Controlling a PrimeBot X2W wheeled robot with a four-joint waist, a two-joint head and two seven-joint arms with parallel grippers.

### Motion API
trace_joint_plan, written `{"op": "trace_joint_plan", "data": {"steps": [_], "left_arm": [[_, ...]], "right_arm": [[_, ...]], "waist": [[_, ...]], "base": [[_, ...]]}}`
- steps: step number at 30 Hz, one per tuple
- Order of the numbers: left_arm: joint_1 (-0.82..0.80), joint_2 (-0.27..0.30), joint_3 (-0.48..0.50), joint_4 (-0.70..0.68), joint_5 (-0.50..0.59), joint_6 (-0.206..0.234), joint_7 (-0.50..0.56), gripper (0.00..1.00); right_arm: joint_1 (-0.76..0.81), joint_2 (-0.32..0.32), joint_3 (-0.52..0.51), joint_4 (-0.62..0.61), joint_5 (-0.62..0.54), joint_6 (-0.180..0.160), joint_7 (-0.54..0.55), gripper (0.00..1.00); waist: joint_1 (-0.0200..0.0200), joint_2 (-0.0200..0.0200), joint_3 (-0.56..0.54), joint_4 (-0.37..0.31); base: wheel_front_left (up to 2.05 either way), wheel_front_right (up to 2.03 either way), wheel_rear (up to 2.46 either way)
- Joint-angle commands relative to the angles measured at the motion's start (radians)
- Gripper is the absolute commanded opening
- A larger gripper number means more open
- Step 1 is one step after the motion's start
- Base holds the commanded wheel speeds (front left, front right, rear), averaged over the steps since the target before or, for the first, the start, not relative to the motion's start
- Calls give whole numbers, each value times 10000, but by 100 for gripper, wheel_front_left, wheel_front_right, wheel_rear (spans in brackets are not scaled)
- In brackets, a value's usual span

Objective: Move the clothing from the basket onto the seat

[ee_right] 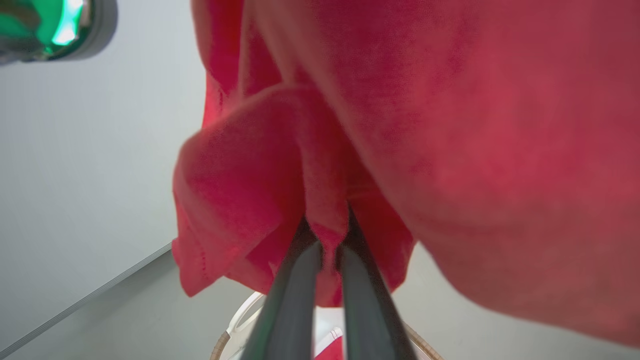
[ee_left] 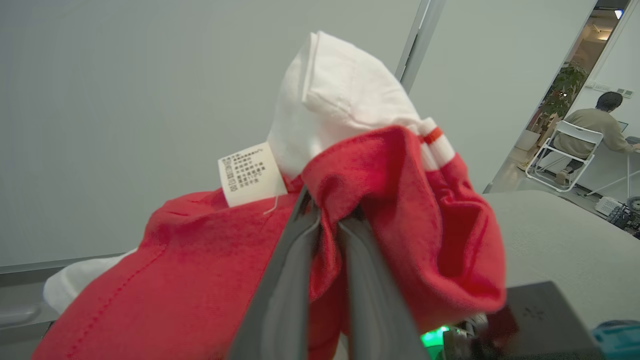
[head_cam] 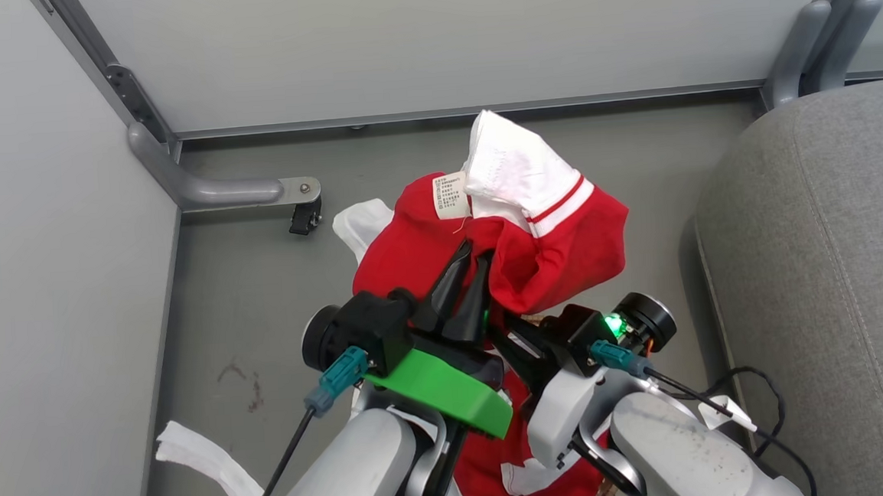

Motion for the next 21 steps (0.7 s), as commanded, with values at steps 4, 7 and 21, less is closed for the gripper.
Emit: {"op": "trace_joint_plan", "data": {"steps": [4,7,21], "left_arm": [[-234,17,84,68,-9,33,-9,0],[-273,15,140,80,72,45,-9,0],[85,21,726,564,853,147,-3,100]], "right_arm": [[-345,-48,21,382,229,-10,-16,0],[-482,-48,6,595,305,-10,-16,0],[238,-50,-527,0,-88,-10,-11,0]], "waist": [[0,-1,84,-3],[0,-1,138,-34],[0,-1,-49,-746]], "base": [[0,0,0],[0,0,0],[0,0,0]]}}
